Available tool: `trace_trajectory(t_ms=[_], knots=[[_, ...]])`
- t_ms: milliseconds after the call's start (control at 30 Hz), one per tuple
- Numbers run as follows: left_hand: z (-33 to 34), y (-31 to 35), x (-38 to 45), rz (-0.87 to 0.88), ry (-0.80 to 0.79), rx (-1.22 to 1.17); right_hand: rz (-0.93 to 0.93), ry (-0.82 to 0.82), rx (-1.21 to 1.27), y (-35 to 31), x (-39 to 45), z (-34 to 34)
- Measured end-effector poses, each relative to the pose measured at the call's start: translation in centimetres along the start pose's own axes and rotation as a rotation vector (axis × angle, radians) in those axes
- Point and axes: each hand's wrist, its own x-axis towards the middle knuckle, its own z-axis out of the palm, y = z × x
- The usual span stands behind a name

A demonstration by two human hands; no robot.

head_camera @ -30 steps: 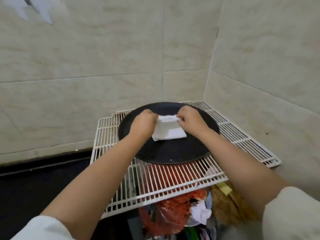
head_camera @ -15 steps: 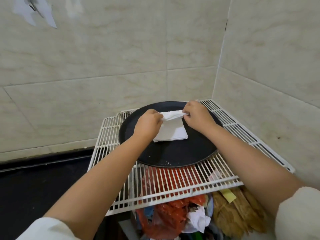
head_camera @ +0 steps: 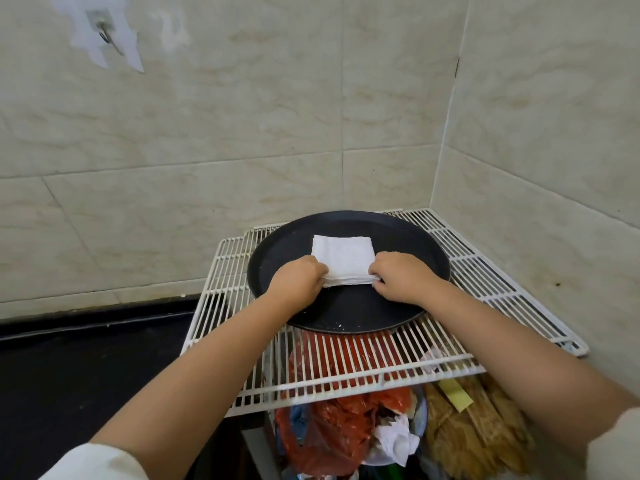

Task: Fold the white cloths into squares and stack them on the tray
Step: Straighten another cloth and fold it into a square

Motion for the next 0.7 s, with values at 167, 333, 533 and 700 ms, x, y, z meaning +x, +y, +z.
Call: trace_trajectory(t_ms=[167,333,533,700], knots=[[-1.0,-1.0,-0.7,-0.098,0.039,0.024,0.023,-0.002,-0.064,-1.7,1.3,-2.8],[-4.0,-7.8,-5.7,-0.339,0.081,0.077,-0.063,0.088,0.023,-9.5,4.2,-6.2],[-7.4,-18.0,-21.0,-0.657,0.085,0.170,-0.298,0.045,0.162,-28.2,6.0,-7.8],[-8.7,-24.6,-38.4,-0.887,0.106,0.206,-0.551,0.041,0.174,-46.2,2.6,-8.8]])
